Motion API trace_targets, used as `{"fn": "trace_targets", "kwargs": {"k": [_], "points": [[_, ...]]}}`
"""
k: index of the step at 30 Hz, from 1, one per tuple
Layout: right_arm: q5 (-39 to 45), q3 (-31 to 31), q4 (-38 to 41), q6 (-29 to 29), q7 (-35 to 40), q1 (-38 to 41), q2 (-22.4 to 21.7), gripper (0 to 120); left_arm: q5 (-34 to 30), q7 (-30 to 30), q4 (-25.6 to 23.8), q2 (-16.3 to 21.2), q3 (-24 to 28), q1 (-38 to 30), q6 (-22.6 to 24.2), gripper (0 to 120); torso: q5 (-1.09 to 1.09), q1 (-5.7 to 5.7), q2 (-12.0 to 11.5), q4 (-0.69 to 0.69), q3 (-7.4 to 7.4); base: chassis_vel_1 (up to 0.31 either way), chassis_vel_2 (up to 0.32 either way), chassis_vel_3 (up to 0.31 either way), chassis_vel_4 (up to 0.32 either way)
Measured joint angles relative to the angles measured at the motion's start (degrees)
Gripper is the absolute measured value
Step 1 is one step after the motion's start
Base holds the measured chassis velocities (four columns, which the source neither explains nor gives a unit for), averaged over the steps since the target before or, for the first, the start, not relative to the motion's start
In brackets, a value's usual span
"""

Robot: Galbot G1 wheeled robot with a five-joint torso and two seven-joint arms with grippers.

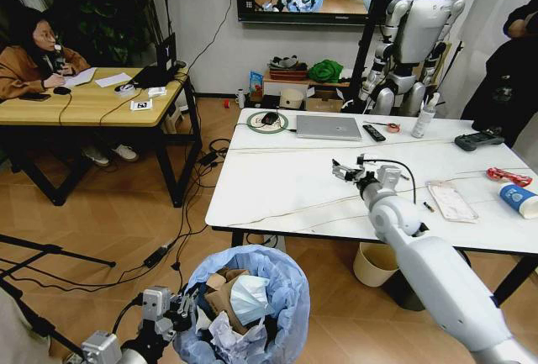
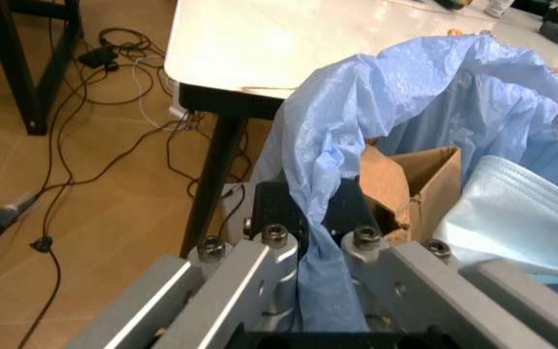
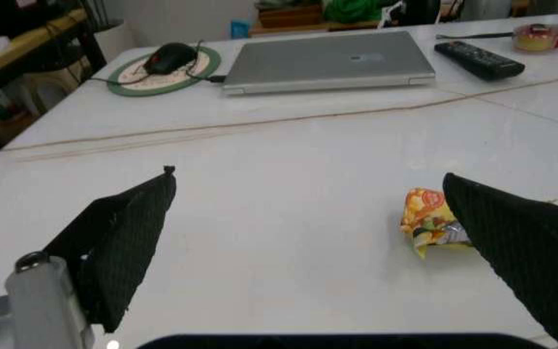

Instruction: Pick up the trash bin and place the trash from the table into it.

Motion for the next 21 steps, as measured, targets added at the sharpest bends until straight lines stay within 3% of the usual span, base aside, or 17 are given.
{"fn": "trace_targets", "kwargs": {"k": [21], "points": [[-9.2,2.6,-16.3,1.3,-3.1,5.9,6.5,100,0.0,0.0,0.2,-0.2,-0.1,-0.1,-0.1,0,0.01,-0.01,0.0,-0.01,-0.01,0.000,0.000,0.000,0.000]]}}
